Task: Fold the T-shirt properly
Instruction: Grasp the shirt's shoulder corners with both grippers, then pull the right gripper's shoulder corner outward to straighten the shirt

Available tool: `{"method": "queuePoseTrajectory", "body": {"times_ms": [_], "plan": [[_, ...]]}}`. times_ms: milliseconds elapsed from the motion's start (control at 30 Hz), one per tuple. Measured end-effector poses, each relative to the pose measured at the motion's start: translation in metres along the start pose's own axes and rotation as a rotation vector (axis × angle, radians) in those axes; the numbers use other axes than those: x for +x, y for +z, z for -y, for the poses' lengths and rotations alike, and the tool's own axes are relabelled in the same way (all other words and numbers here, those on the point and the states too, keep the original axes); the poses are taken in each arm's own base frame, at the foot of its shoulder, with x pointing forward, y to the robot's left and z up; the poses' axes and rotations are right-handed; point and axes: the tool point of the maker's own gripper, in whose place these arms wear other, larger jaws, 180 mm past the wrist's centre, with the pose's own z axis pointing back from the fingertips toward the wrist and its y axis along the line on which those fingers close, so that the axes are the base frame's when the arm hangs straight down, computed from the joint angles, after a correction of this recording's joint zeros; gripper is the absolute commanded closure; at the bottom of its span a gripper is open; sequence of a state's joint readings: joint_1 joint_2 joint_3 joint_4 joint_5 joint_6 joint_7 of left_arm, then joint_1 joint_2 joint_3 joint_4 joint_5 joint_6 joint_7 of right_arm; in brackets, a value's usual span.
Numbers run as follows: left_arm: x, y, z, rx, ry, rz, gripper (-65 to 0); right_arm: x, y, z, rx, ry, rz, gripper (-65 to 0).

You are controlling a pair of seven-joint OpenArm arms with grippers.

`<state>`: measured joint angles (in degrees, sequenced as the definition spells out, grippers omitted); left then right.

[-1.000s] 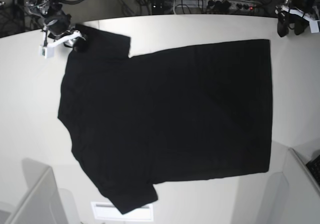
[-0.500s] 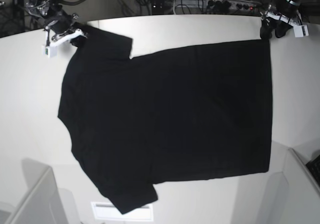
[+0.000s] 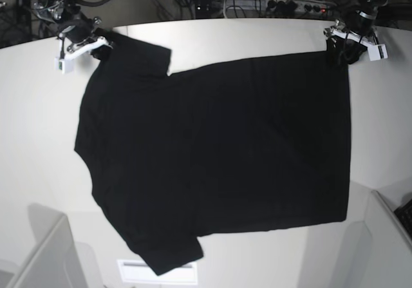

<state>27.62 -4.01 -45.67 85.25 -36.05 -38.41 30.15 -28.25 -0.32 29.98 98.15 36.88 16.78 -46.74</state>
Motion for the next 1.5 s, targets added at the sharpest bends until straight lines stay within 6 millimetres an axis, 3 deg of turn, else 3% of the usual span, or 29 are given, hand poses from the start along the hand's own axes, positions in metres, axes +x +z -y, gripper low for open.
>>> {"method": "queuePoseTrajectory", "body": {"times_ms": [67, 267, 433, 700, 833, 1133, 1300, 1500], "plan": [[0.001, -0.001, 0.001, -0.001, 0.001, 0.003, -39.5, -0.001, 0.0, 0.0, 0.0, -0.001, -0.001, 0.0], [-0.004, -0.013, 0.008, -0.019, 0.012, -0.064, -13.0, -0.001, 0.0, -0.001, 0.001, 0.002, -0.002, 0.0], [-0.006, -0.015, 0.007, -0.021, 0.025, -0.068, -0.2, 0.0, 0.0, -0.001, 0.001, 0.002, 0.0, 0.0], [-0.006, -0.011, 0.008, -0.015, -0.01, -0.088, 0.0, 0.0, 0.006, 0.003, -0.013, 0.018, 0.041, 0.0], [-0.011, 0.001, 0.006, 0.003, -0.051, -0.121, 0.0, -0.015, 0.015, -0.002, 0.021, 0.126, -0.002, 0.0], [-0.018, 0.023, -0.003, 0.034, -0.133, -0.19, 0.0, -0.032, 0.031, -0.002, 0.006, 0.151, -0.031, 0.0], [-0.011, 0.031, -0.01, 0.055, -0.187, -0.207, 0.0, -0.013, 0.047, -0.02, 0.021, 0.208, 0.036, 0.0], [0.009, 0.039, 0.005, 0.035, -0.261, -0.168, 0.0, 0.002, 0.044, -0.039, 0.06, 0.242, 0.072, 0.0]]}}
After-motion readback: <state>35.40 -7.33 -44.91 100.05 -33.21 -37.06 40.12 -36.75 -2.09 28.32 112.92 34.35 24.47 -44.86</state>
